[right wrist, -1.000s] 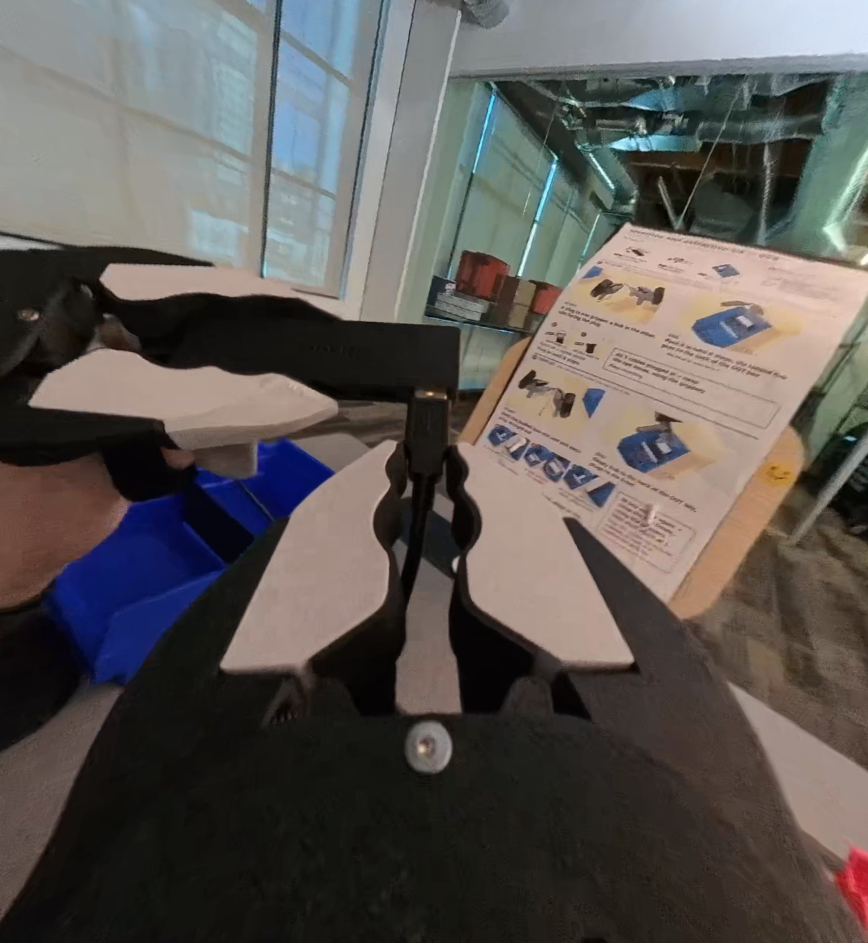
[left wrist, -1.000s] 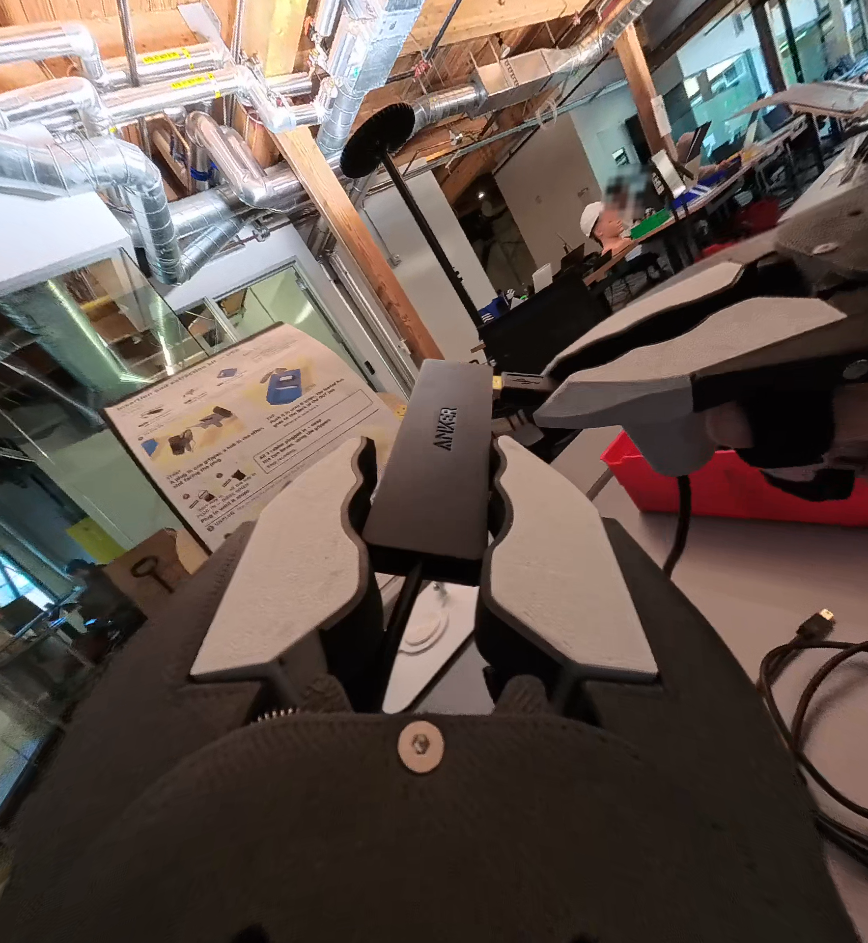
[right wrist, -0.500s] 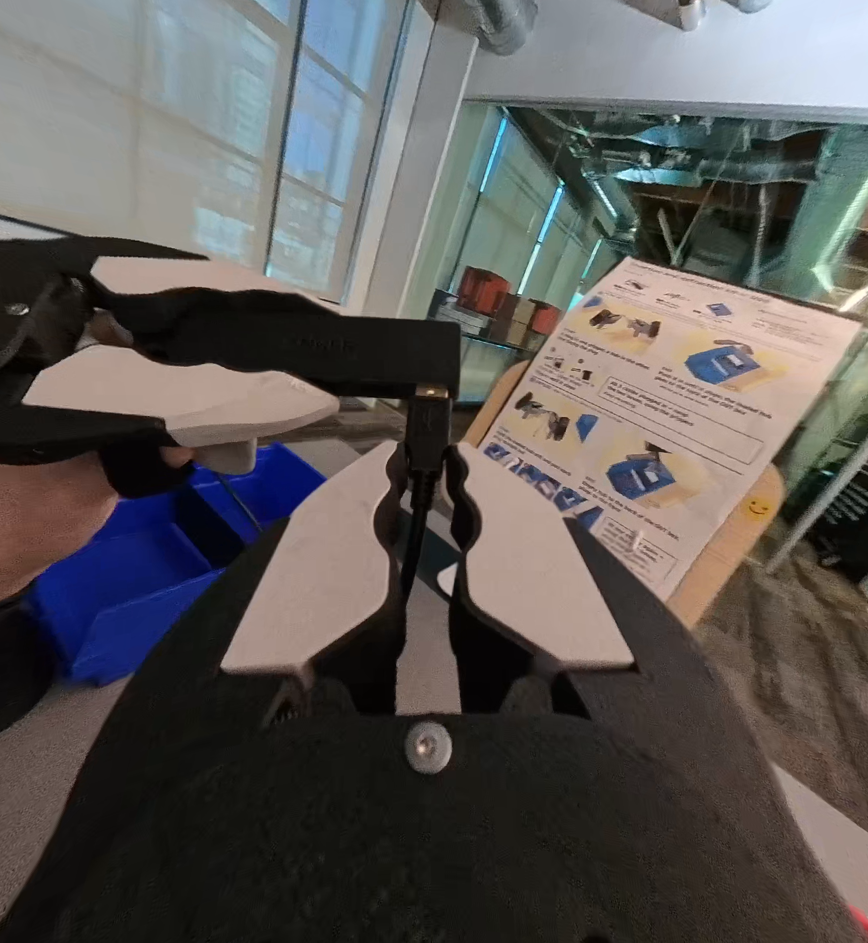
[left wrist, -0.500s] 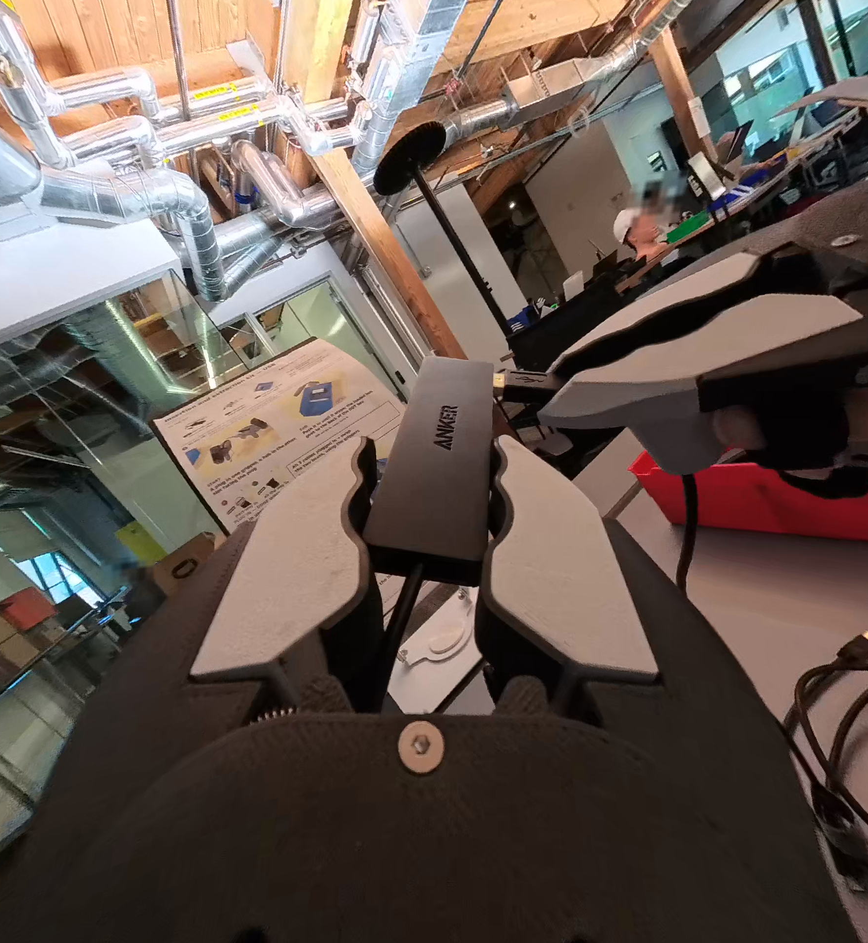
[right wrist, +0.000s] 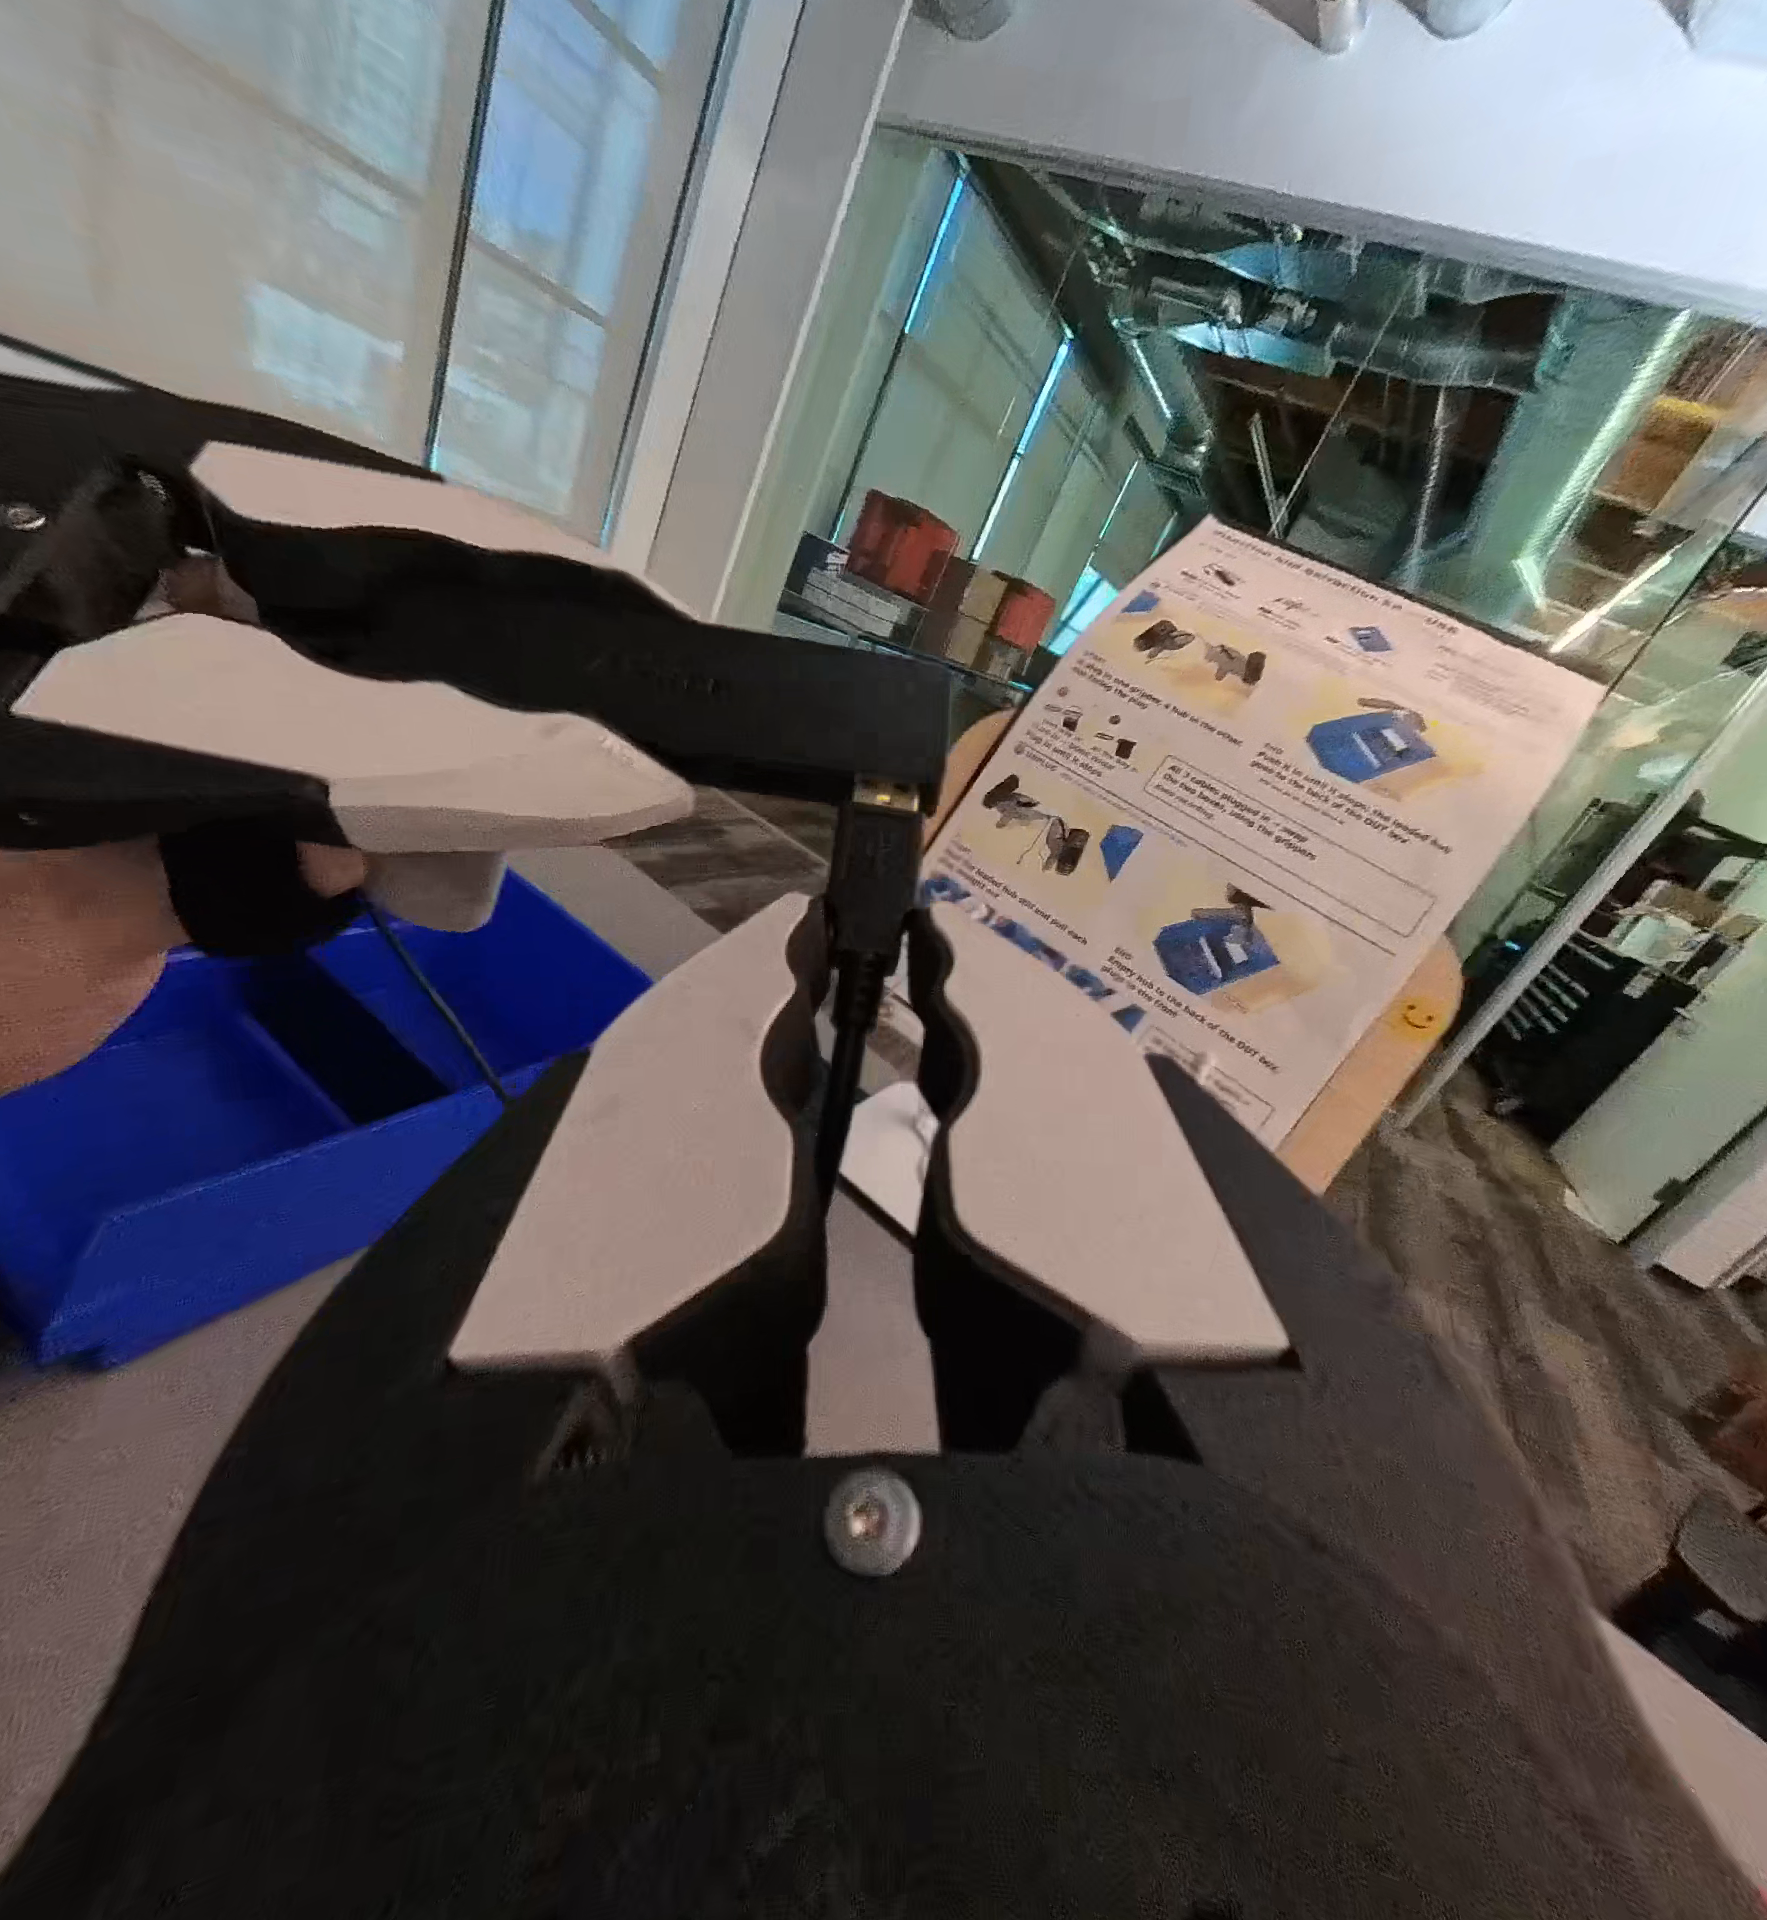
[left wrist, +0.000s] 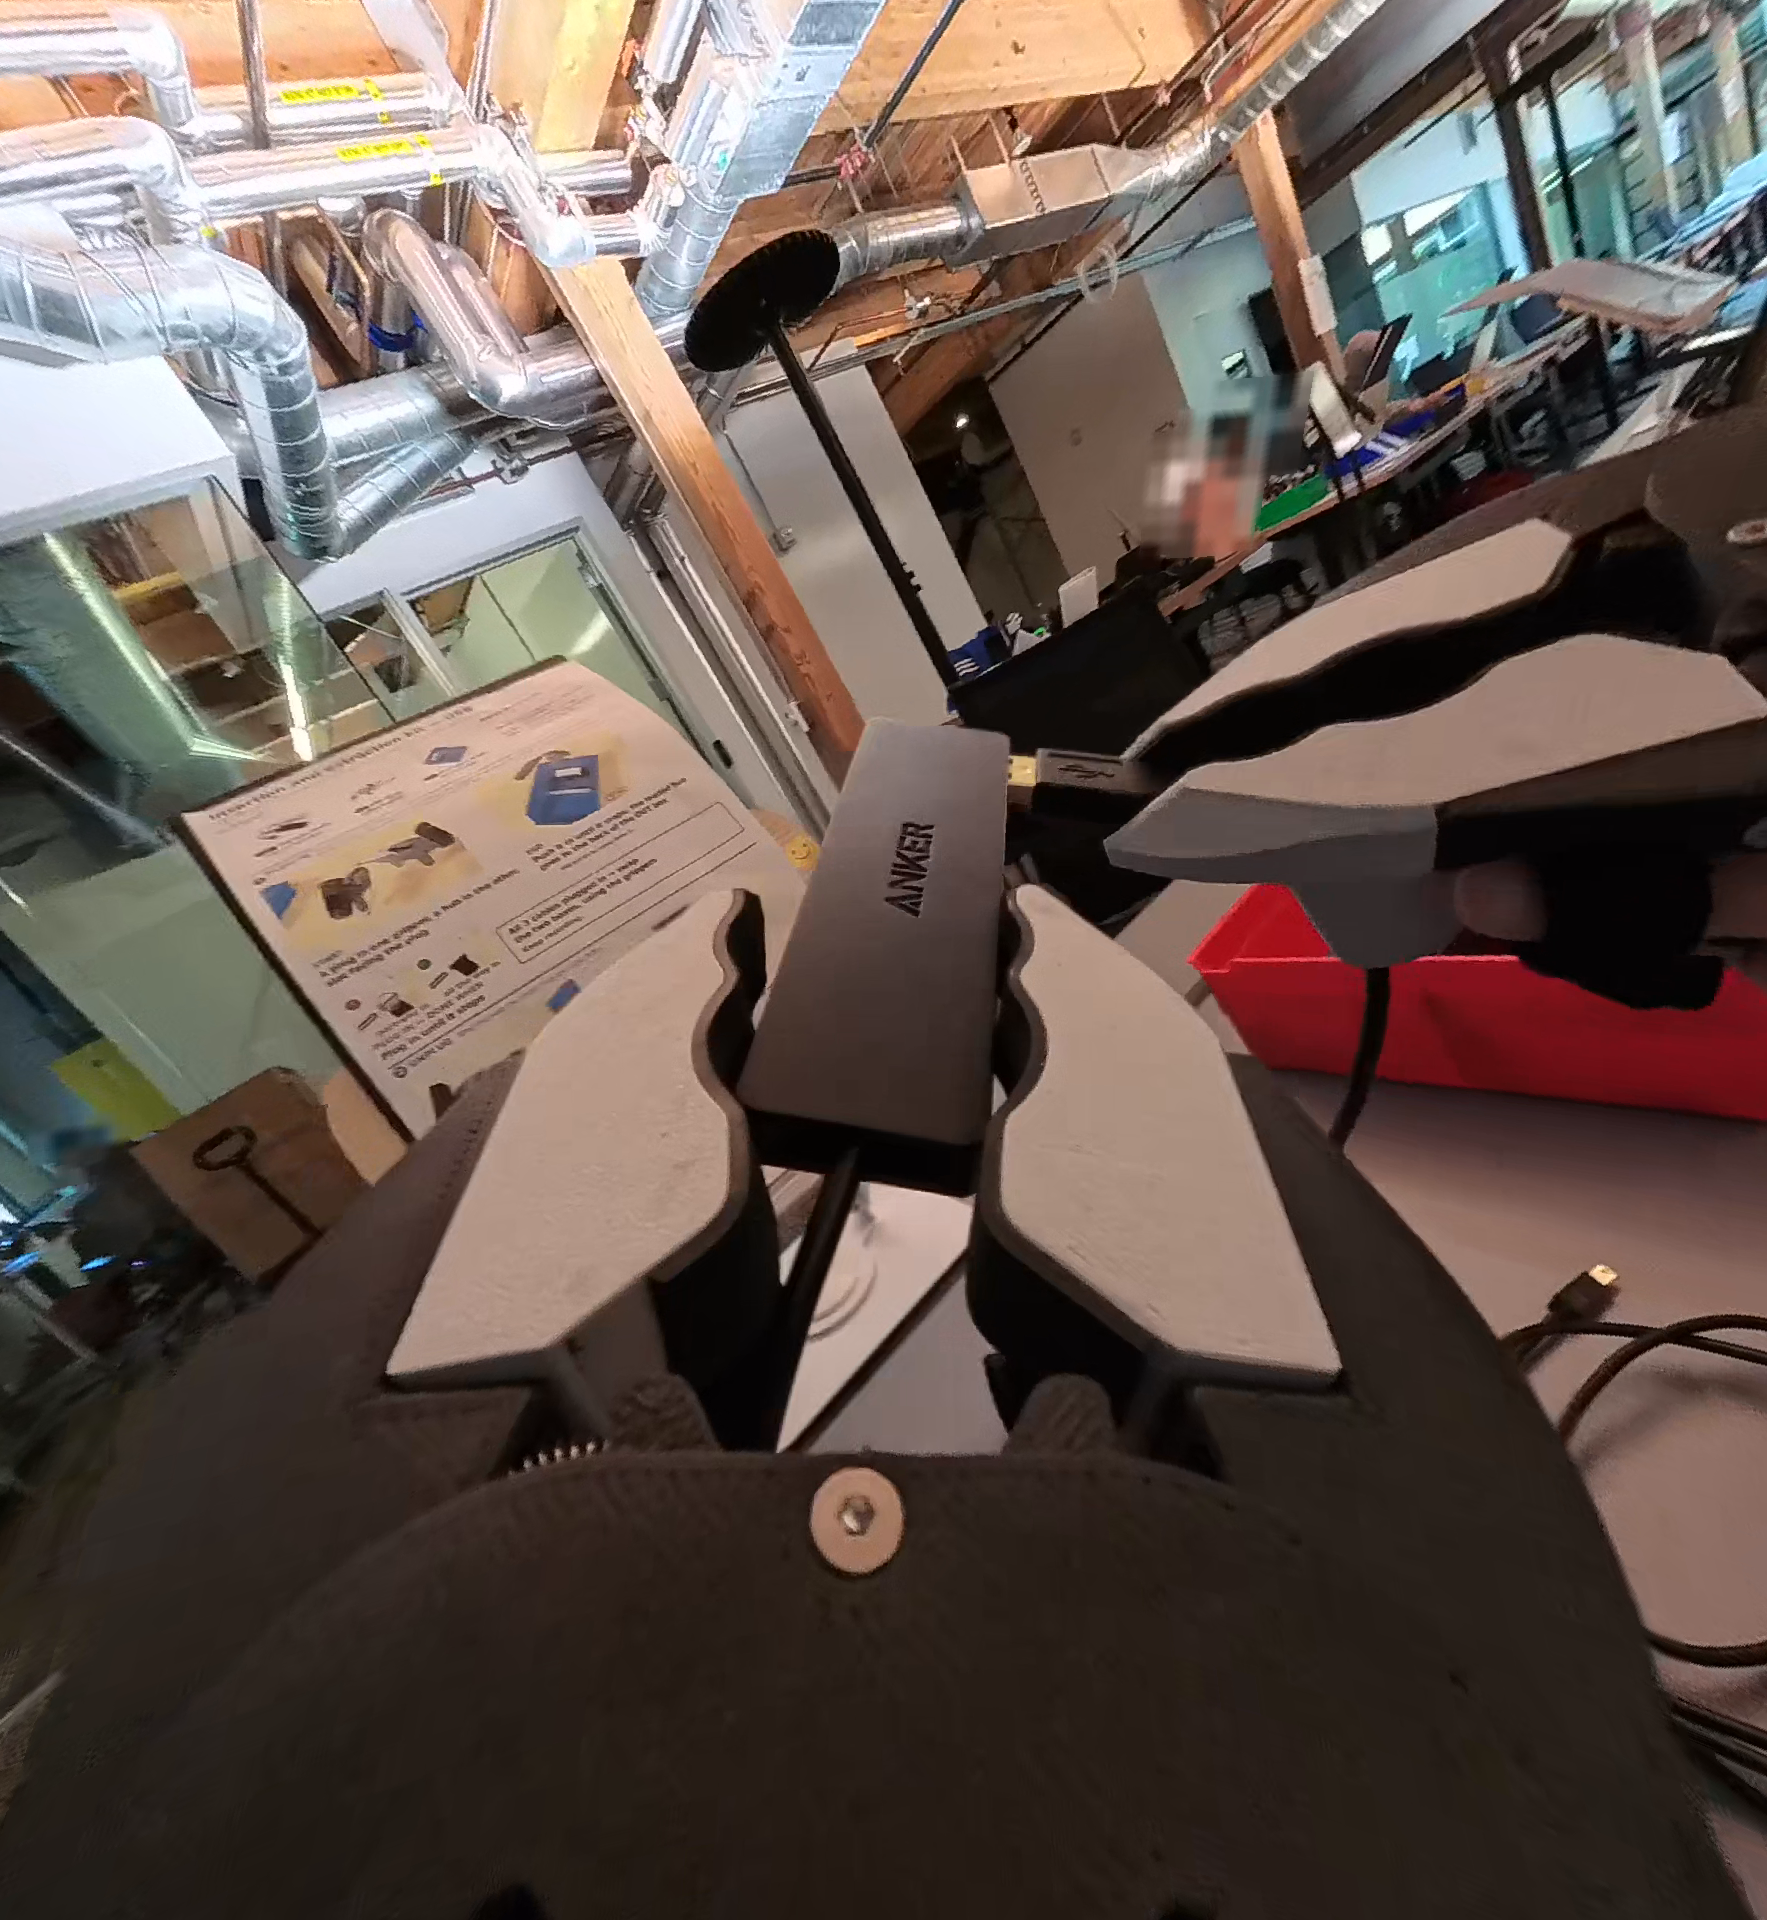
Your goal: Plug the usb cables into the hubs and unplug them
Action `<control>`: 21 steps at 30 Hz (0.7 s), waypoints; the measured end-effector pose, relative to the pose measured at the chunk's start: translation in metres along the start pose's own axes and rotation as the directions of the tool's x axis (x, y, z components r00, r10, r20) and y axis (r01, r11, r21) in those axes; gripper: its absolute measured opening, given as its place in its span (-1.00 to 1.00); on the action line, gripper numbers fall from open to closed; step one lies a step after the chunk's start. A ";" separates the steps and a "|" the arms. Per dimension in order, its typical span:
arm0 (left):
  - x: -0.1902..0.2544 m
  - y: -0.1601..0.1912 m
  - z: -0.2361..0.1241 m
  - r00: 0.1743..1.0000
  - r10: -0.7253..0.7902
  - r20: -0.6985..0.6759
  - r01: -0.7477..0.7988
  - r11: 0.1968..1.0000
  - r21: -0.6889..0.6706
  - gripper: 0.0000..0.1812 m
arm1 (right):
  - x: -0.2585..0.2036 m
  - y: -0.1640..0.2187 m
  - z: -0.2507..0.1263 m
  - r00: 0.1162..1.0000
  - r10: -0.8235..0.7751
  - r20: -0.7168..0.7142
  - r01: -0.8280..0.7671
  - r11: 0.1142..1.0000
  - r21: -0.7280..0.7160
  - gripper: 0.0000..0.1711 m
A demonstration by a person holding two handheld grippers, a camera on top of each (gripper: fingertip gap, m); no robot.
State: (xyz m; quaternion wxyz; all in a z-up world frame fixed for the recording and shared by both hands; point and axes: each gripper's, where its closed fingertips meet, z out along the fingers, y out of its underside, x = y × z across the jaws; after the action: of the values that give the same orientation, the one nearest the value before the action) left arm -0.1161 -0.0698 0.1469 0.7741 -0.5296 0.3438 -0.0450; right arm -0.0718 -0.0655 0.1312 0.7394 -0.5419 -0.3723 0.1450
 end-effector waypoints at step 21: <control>-0.124 -0.063 -0.139 0.917 -0.400 0.013 0.368 0.855 0.366 -0.55 | 0.088 0.165 -0.066 0.978 0.173 -0.116 -0.206 0.873 -0.443 -0.81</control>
State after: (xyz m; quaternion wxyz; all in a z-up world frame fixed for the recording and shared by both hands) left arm -0.2719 -0.1533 0.2325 0.8467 -0.4401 0.1828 -0.2365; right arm 0.0662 0.0039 0.0063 0.5882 -0.7377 -0.3139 0.1065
